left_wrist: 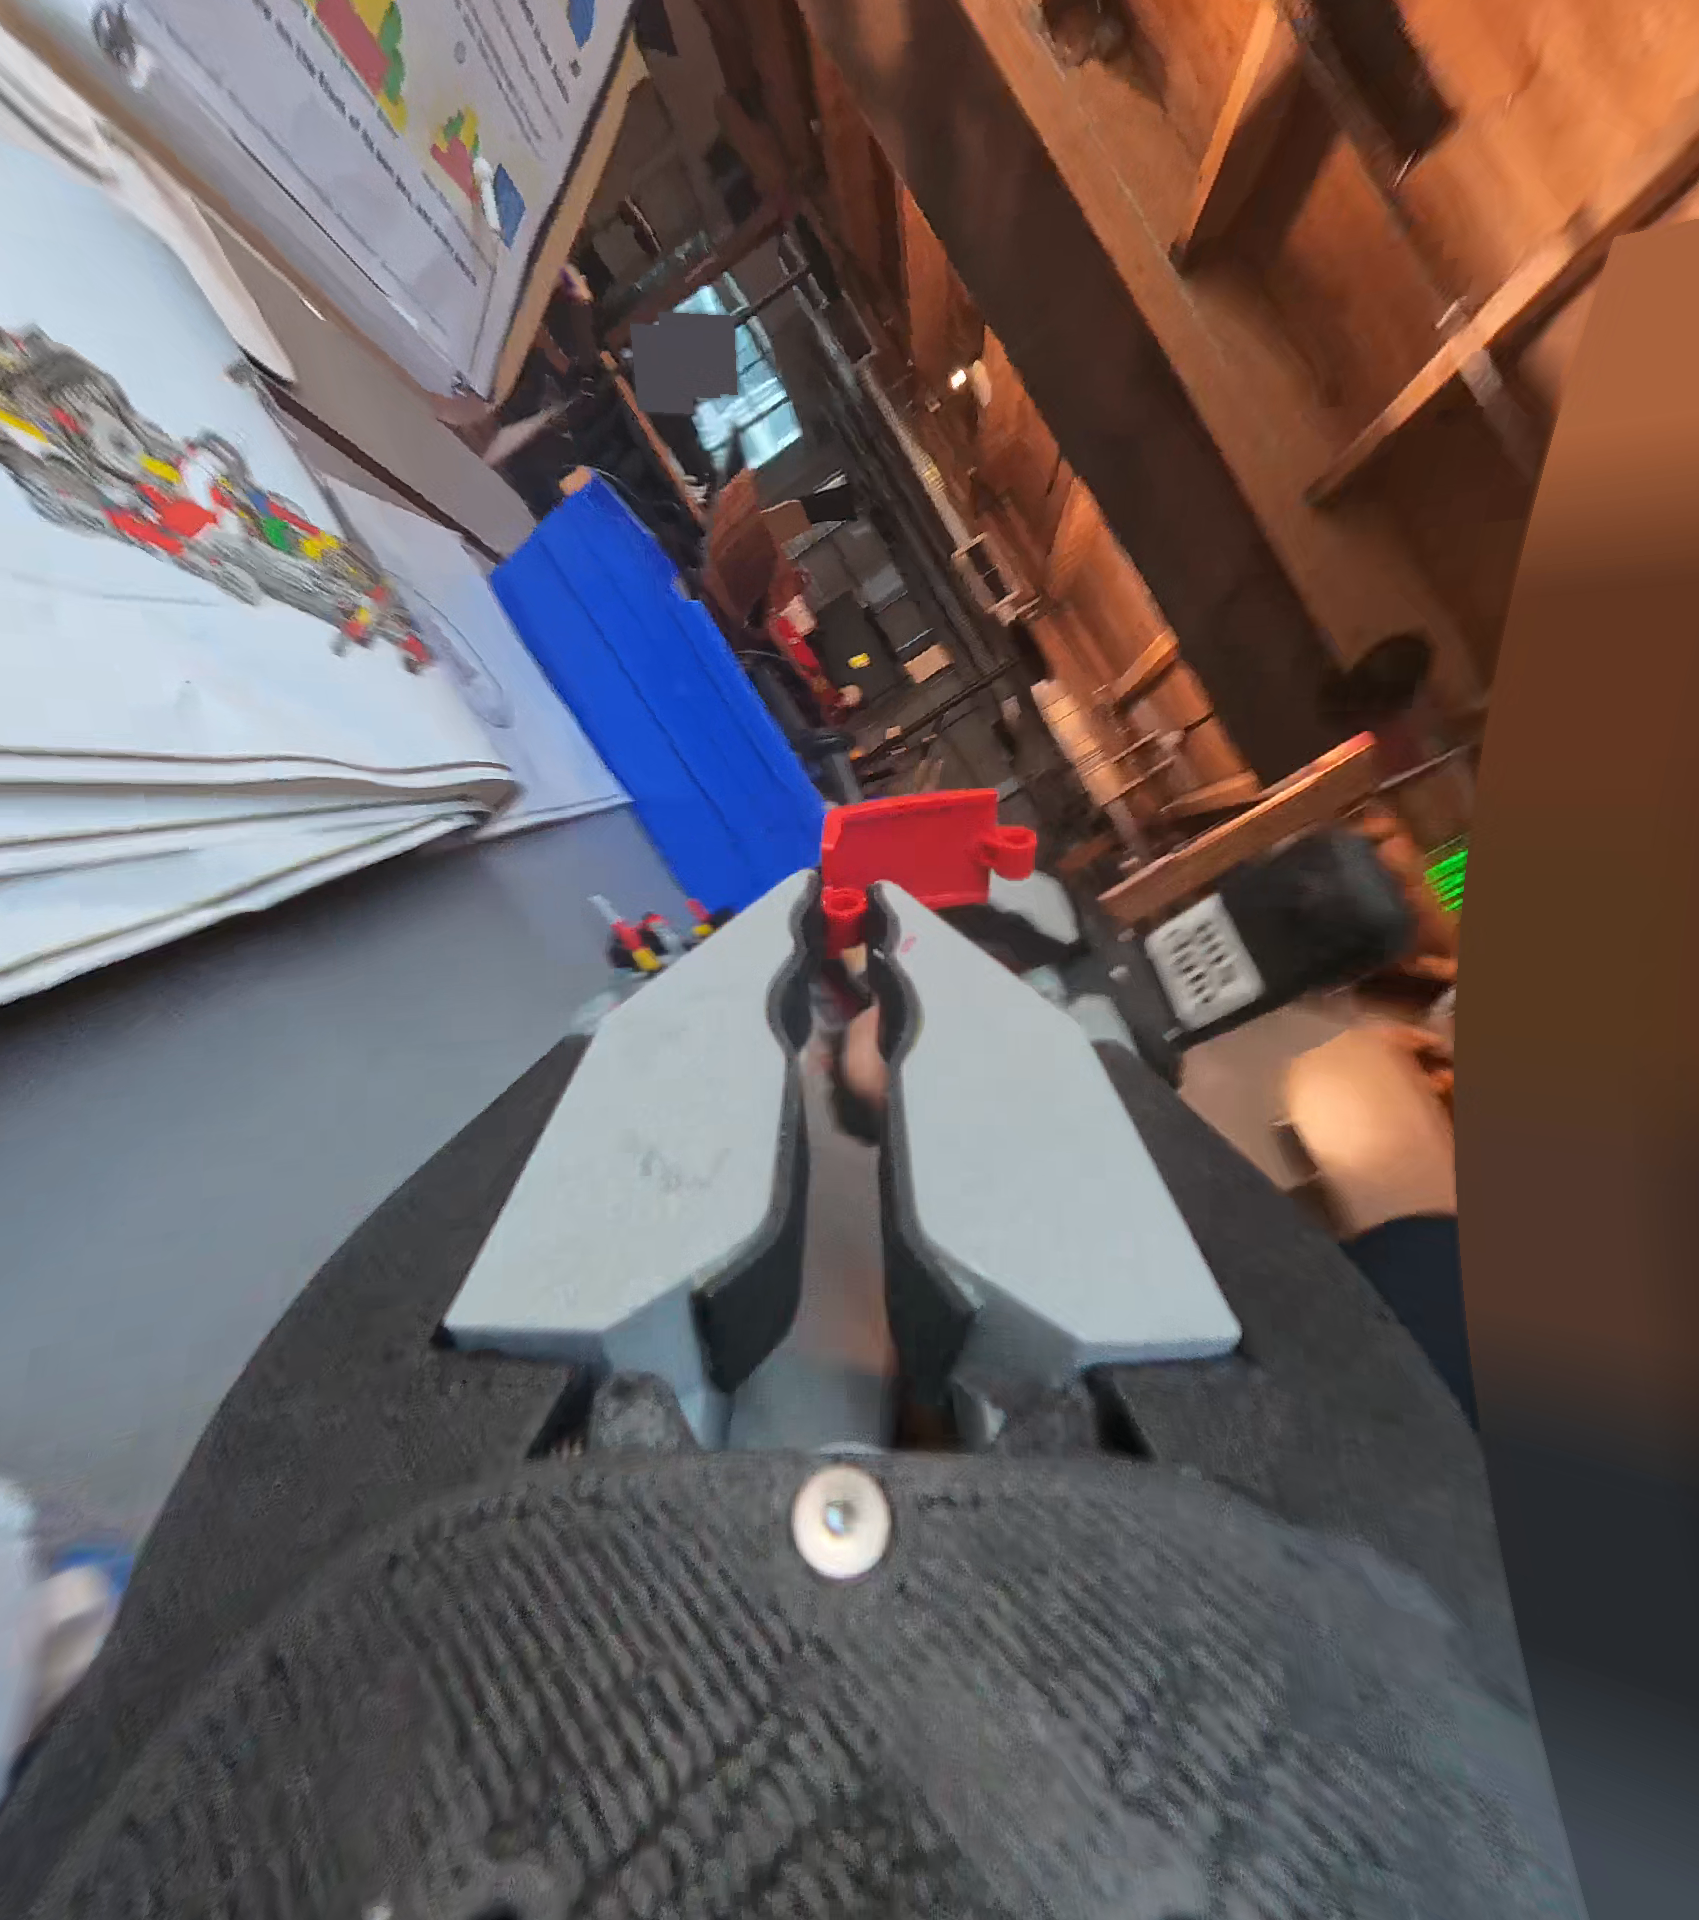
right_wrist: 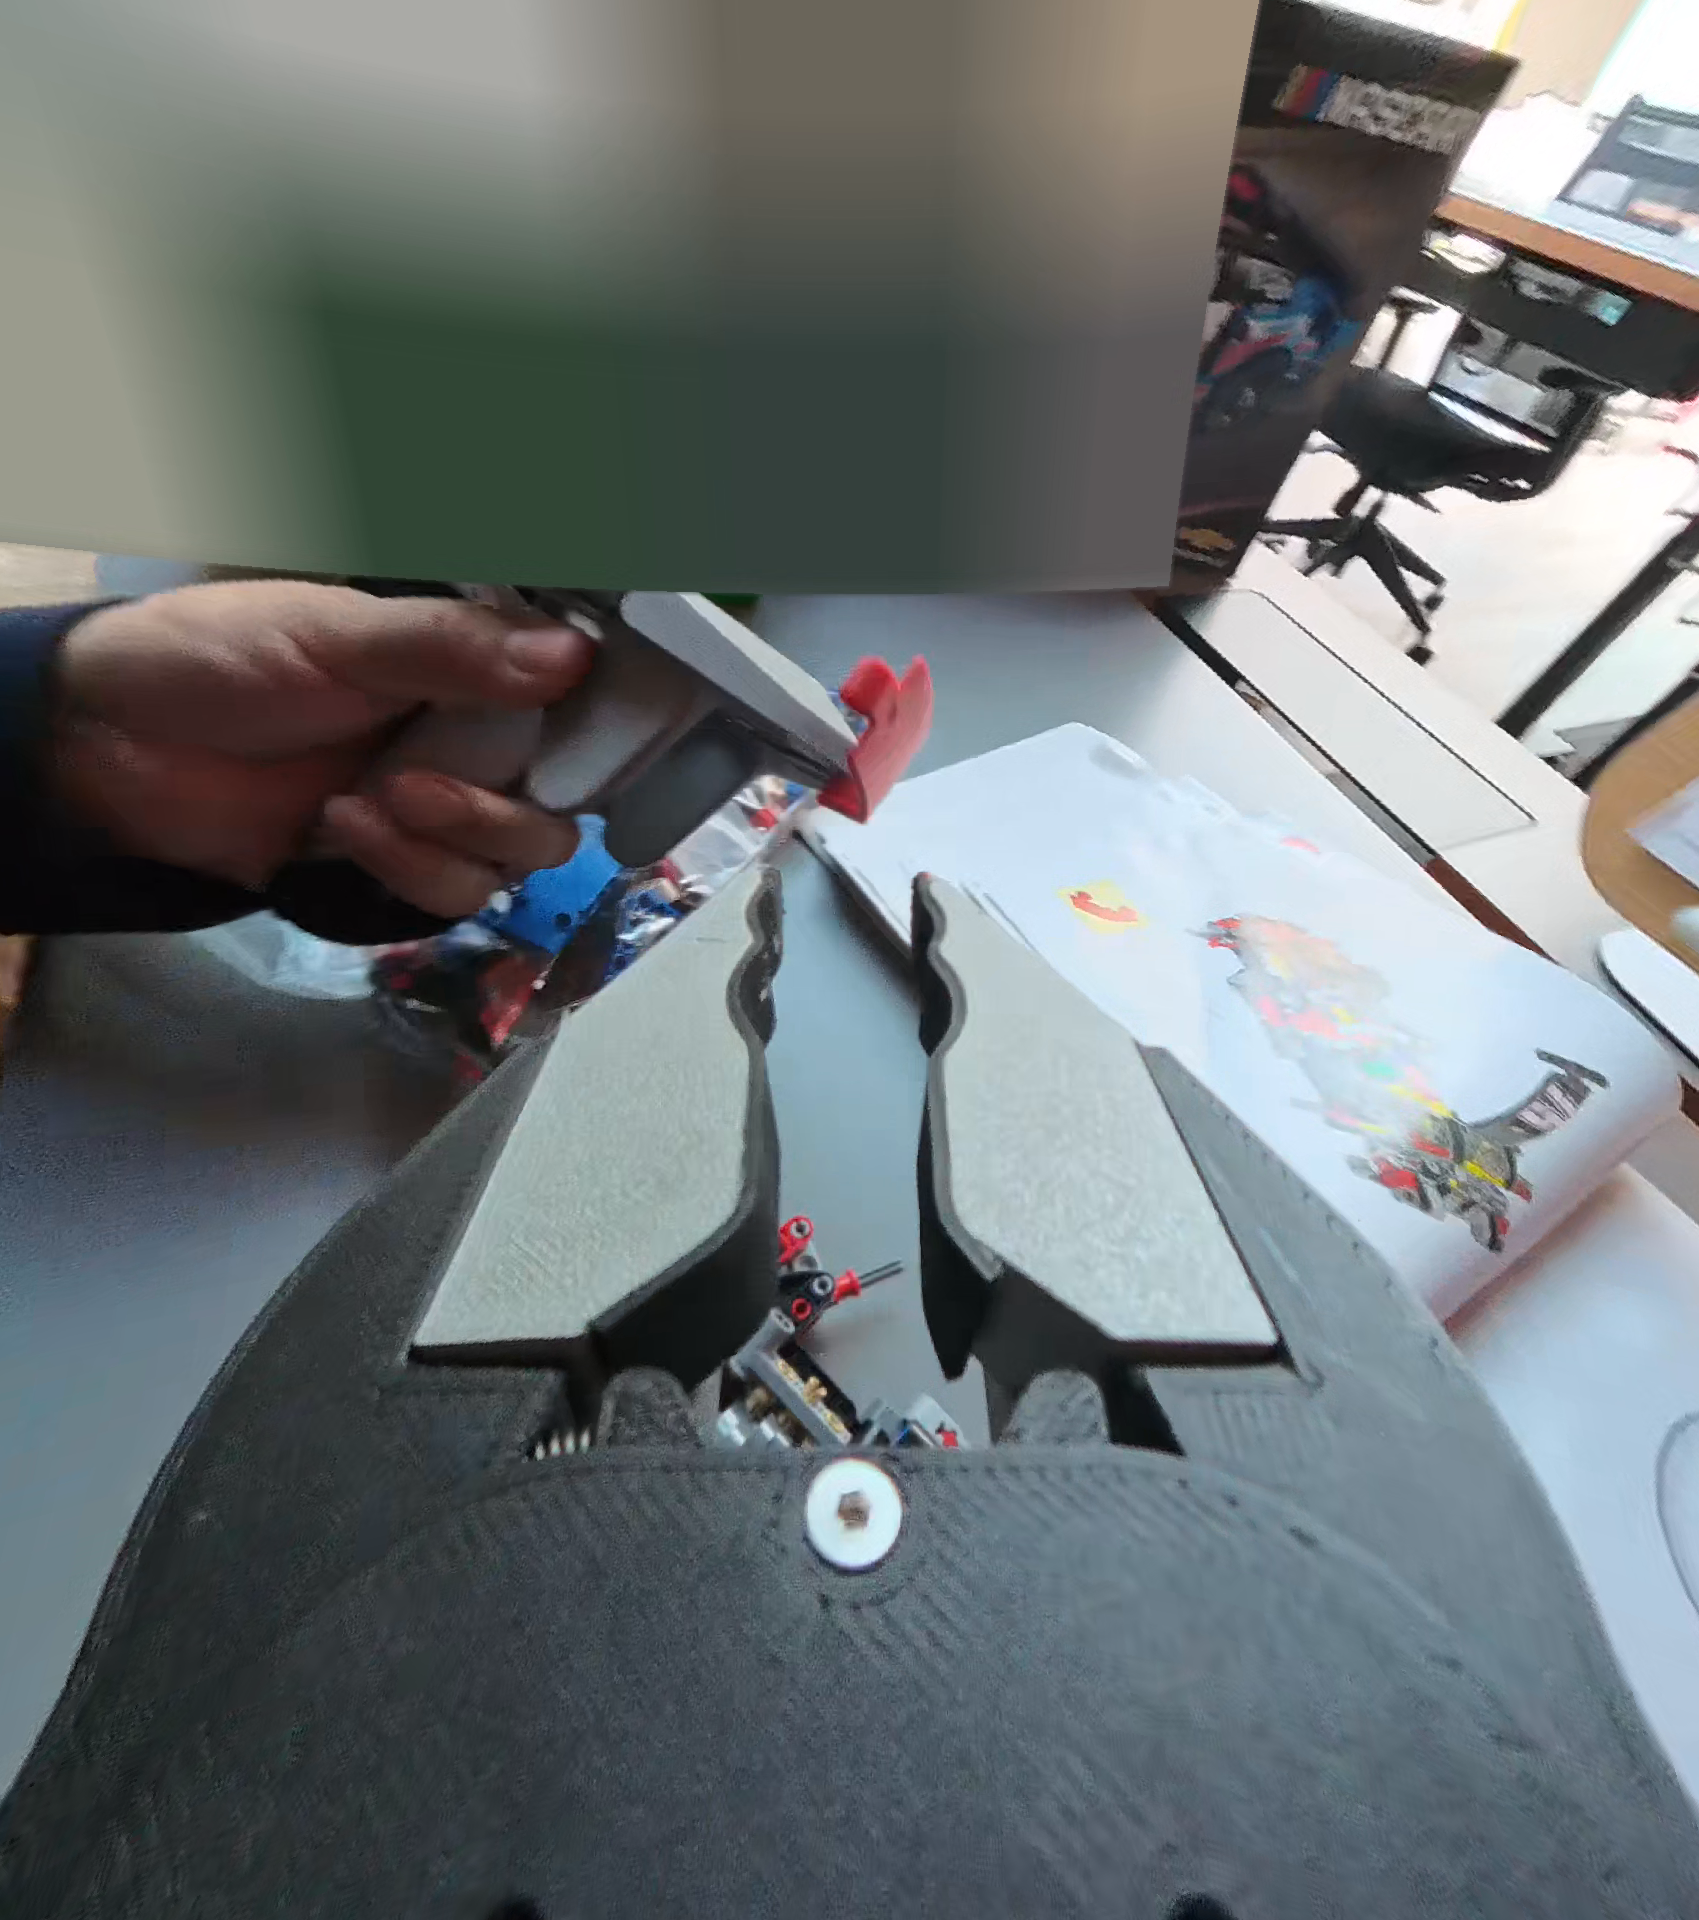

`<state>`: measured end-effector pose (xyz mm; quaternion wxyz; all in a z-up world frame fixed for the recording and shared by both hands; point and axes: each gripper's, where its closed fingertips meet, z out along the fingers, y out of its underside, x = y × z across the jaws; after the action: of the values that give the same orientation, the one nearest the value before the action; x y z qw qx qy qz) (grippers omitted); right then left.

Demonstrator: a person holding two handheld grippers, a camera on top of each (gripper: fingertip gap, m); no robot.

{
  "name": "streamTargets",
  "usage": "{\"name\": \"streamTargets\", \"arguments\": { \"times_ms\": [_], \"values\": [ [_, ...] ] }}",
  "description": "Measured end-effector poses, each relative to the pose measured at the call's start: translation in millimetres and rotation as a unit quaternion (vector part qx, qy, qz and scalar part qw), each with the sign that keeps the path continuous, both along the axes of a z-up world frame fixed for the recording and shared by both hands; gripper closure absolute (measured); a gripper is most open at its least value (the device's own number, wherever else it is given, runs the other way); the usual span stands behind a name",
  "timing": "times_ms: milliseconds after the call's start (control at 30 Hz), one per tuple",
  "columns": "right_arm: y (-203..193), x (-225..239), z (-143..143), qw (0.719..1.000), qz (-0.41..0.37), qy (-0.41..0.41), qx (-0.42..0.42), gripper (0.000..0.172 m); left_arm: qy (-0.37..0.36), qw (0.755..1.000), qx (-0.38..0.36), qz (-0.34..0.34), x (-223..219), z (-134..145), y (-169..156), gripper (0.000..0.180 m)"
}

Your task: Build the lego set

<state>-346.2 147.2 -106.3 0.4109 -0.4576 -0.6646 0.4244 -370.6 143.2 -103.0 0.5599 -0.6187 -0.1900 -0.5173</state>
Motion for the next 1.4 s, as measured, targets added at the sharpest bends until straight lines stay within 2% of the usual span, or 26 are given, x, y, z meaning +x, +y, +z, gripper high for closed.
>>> {"name": "streamTargets", "arguments": {
  "times_ms": [67, 100, 233, 300, 433, 533, 600, 667, 767, 833, 933, 1067, 1233, 1400],
  "values": [
    [4.5, -6.1, 3.4, 0.999, -0.029, 0.005, -0.011, 0.149, -0.105, 0.994, -0.001, -0.012, -2.6, 11.4, 3.3, 0.177],
    [1.1, -7.0, 7.0, 0.999, -0.028, 0.01, -0.022, 0.148, -0.131, 0.991, -0.004, -0.009, -3.0, 13.5, 4.5, 0.177],
    [-3.1, -2.2, 26.6, 0.996, -0.058, 0.05, -0.035, 0.148, -0.166, 0.986, -0.007, 0.004, 10.7, 19.6, 0.9, 0.176],
    [-4.7, 4.5, 33.2, 0.995, -0.071, 0.063, -0.037, 0.15, -0.16, 0.987, -0.011, 0.0, 26.5, 20.0, -1.9, 0.176],
    [-4.9, 21.7, 35.4, 0.993, -0.089, 0.069, -0.035, 0.168, -0.136, 0.991, -0.015, -0.009, 59.4, 22.6, -6.3, 0.176],
    [-4.7, 36.1, 39.5, 0.992, -0.093, 0.078, -0.047, 0.171, -0.124, 0.992, -0.01, -0.024, 77.1, 26.5, -7.7, 0.176],
    [-0.6, 46.1, 43.8, 0.989, -0.1, 0.092, -0.061, 0.172, -0.105, 0.993, 0.001, -0.051, 89.7, 29.9, -9.2, 0.175],
    [11.5, 60.5, 45.0, 0.986, -0.117, 0.101, -0.069, 0.172, -0.063, 0.997, 0.013, -0.036, 85.1, 30.3, -10.4, 0.173],
    [36.4, 86.8, 33.6, 0.981, -0.144, 0.09, -0.091, 0.172, 0.077, 0.997, 0.01, -0.021, 71.3, 21.2, -10.5, 0.167],
    [56.4, 105.4, 20.7, 0.976, -0.168, 0.081, -0.108, 0.172, 0.161, 0.986, 0.01, -0.039, 67.5, 14.6, -10.8, 0.165],
    [85.2, 130.6, 3.3, 0.966, -0.2, 0.078, -0.143, 0.172, 0.267, 0.96, -0.029, -0.083, 66.1, -11.0, -5.2, 0.153],
    [112.1, 157.6, -13.8, 0.952, -0.237, 0.079, -0.175, 0.172, 0.367, 0.923, -0.04, -0.108, 65.9, -37.3, 3.2, 0.152],
    [124.3, 173.1, -22.8, 0.95, -0.245, 0.078, -0.176, 0.172, 0.408, 0.905, -0.025, -0.118, 70.2, -53.5, 2.6, 0.152],
    [134.0, 171.7, -23.5, 0.953, -0.257, 0.056, -0.15, 0.172, 0.385, 0.915, 0.008, -0.124, 78.4, -47.7, -5.8, 0.154]
  ]
}}
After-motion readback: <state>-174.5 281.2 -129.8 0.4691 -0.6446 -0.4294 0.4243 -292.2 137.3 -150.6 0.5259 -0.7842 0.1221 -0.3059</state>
